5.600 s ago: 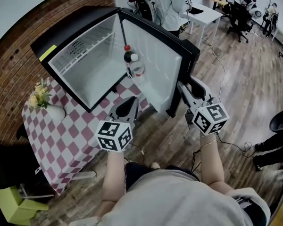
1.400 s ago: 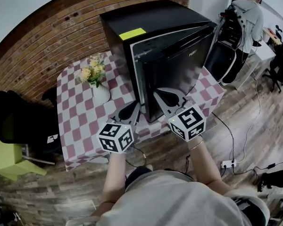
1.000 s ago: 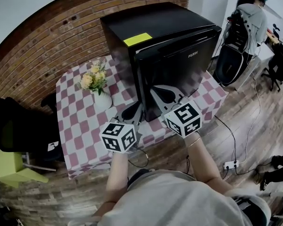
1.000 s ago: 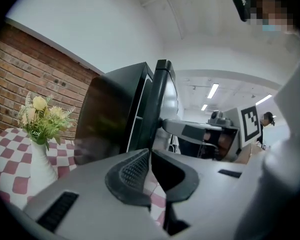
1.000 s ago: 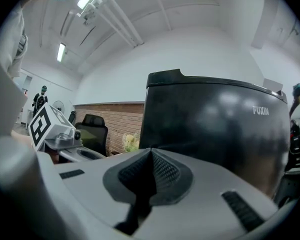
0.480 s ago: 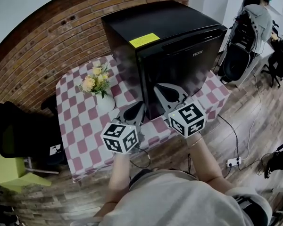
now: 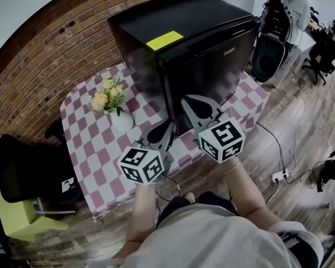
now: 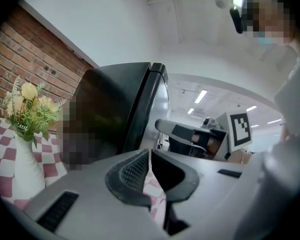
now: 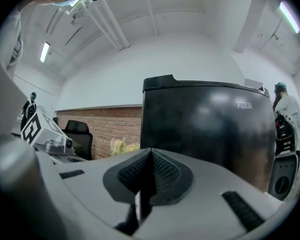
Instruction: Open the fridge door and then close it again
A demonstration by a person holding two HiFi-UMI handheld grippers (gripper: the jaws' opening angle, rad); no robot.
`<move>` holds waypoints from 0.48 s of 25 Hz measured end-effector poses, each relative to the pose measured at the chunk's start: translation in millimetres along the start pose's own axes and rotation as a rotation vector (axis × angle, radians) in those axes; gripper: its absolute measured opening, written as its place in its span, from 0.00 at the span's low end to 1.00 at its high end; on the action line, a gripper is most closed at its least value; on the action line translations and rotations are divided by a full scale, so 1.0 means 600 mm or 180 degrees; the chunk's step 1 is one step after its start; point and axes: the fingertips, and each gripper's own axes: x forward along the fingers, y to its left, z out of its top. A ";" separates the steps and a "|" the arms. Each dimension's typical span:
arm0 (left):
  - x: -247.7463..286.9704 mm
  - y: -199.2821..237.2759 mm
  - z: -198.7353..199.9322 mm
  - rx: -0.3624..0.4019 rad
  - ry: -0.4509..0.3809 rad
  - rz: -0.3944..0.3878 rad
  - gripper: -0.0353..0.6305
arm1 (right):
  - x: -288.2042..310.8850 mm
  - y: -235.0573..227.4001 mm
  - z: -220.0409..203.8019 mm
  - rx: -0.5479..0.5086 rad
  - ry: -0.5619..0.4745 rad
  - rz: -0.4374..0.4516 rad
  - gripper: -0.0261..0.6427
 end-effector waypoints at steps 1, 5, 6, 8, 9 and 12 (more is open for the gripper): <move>0.000 -0.004 0.001 -0.0005 -0.0017 -0.0040 0.08 | -0.007 0.002 -0.003 0.0011 0.0006 -0.0009 0.04; 0.005 -0.028 -0.001 0.0059 -0.0024 -0.0186 0.08 | -0.047 -0.005 -0.014 0.0109 0.0055 -0.0084 0.04; 0.006 -0.034 -0.004 0.0069 -0.0012 -0.0213 0.08 | -0.057 -0.008 -0.017 0.0117 0.0076 -0.0108 0.04; 0.010 -0.044 -0.009 0.0044 0.0002 -0.0266 0.08 | -0.076 -0.014 -0.023 0.0091 0.0123 -0.0143 0.04; 0.013 -0.050 -0.011 0.0020 0.0006 -0.0294 0.08 | -0.086 -0.017 -0.026 0.0077 0.0146 -0.0156 0.04; 0.021 -0.068 -0.018 0.0078 0.0075 -0.0315 0.08 | -0.116 -0.028 -0.035 0.0105 0.0189 -0.0207 0.04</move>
